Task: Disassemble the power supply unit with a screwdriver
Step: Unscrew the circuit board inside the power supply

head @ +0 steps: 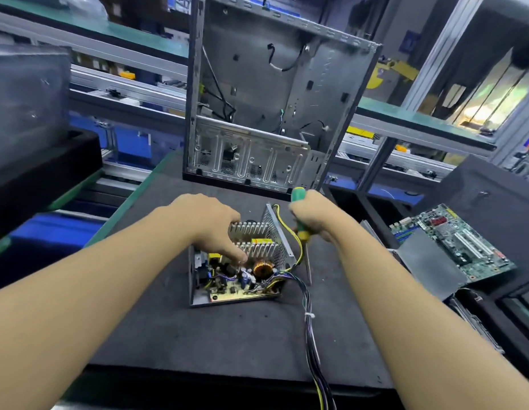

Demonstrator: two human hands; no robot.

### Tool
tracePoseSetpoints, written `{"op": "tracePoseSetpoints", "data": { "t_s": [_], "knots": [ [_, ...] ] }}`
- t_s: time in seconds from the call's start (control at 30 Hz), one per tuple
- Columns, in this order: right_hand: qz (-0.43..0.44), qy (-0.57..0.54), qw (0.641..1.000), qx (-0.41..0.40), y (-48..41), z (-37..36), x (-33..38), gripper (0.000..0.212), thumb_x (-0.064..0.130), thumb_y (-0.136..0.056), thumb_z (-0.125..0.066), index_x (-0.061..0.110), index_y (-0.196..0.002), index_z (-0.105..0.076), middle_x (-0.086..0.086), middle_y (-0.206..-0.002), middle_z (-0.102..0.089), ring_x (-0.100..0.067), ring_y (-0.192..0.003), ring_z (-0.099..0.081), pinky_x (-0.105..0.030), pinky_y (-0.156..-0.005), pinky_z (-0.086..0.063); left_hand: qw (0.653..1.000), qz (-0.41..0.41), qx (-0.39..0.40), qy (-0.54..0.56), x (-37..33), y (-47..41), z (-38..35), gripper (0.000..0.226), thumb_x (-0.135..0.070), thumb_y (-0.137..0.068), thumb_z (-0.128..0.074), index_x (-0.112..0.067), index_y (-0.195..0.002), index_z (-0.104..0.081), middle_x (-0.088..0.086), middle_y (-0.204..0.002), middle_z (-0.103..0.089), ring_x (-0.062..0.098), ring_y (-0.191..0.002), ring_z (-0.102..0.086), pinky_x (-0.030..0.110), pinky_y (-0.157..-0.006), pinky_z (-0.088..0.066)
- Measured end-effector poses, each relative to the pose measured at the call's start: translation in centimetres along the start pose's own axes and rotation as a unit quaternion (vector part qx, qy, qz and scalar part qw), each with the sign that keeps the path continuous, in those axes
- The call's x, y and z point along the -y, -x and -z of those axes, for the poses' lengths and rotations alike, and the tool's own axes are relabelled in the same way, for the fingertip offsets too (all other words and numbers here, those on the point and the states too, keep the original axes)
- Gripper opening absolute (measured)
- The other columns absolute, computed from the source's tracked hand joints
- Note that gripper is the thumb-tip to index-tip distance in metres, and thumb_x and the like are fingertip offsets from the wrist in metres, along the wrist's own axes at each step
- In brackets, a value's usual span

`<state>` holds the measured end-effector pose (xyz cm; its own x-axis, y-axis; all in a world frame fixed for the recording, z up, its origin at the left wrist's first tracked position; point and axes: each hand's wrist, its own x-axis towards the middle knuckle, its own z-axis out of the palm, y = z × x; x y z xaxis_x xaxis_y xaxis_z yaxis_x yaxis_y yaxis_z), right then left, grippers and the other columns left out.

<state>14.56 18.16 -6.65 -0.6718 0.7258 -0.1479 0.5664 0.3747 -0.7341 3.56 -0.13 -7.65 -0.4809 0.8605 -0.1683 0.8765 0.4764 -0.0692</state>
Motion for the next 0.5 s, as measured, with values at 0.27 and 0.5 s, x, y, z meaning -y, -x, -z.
{"op": "tracePoseSetpoints", "data": {
  "t_s": [0.27, 0.5],
  "knots": [
    [0.211, -0.297, 0.931, 0.003, 4.4, 2.0, 6.1, 0.025, 0.043, -0.081, -0.066, 0.022, -0.084, -0.053, 0.000, -0.063, -0.050, -0.018, -0.047, -0.041, -0.028, -0.049, -0.038, 0.980, 0.198, -0.003, 0.028, -2.0, 1.7, -0.2, 0.083, -0.089, -0.061, -0.049, -0.028, -0.116, -0.061, -0.001, -0.099, -0.060, 0.030, -0.092, -0.061, 0.040, -0.085, -0.049],
    [0.277, -0.456, 0.839, 0.106, 7.7, -2.6, 5.3, 0.029, 0.015, -0.089, -0.057, 0.018, -0.062, -0.046, -0.002, -0.058, -0.048, -0.016, -0.042, -0.036, -0.021, -0.042, -0.032, 0.971, 0.221, 0.074, -0.059, -2.3, 0.9, 1.1, 0.115, -0.099, -0.066, -0.022, -0.025, -0.153, -0.031, 0.002, -0.152, -0.047, 0.035, -0.145, -0.035, 0.069, -0.113, 0.000]
  ]
}}
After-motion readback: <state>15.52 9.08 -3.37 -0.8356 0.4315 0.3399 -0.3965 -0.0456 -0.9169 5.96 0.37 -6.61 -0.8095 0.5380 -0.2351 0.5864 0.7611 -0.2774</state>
